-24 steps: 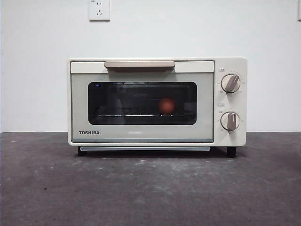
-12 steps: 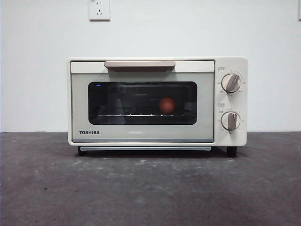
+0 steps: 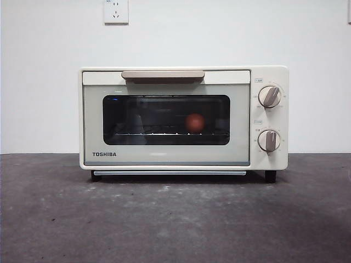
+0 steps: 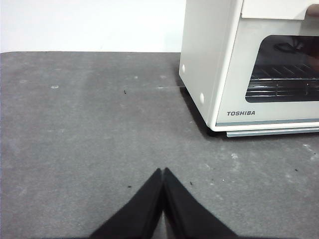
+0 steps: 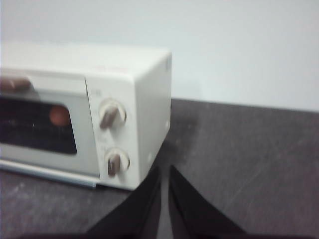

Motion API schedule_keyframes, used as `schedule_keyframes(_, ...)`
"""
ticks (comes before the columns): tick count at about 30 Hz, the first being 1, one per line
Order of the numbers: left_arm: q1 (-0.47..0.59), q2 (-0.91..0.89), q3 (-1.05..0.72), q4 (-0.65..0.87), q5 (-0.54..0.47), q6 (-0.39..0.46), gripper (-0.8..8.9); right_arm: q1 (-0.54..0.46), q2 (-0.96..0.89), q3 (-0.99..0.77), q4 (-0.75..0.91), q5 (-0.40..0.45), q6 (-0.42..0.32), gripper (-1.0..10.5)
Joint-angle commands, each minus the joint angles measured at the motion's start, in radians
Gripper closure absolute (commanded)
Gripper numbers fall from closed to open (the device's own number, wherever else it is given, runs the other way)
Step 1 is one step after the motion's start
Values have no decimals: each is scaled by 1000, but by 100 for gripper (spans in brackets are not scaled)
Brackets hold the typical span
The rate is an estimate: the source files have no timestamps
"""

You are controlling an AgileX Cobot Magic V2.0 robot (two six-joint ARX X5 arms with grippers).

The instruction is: Eggoven

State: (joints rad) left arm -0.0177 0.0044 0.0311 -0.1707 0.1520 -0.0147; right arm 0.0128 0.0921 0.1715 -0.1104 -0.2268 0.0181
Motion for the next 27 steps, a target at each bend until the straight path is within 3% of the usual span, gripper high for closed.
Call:
schedule_keyframes(1,1,-2,-27,8,-2,-4,806,0,-40,-55,22,31,46,942)
schedule_keyframes(9,1,-2,-27,10,-2,-4,806,0,-89,-150,15,43,80,942)
schedule_keyframes(14,1,-1,-27,10,-2,-4,806,0,-89,-160,-60,45,82,942)
schedule_keyframes(27,1,-1,-27,10,-2,-4,806,0,-89,-160,-47,45,111,942)
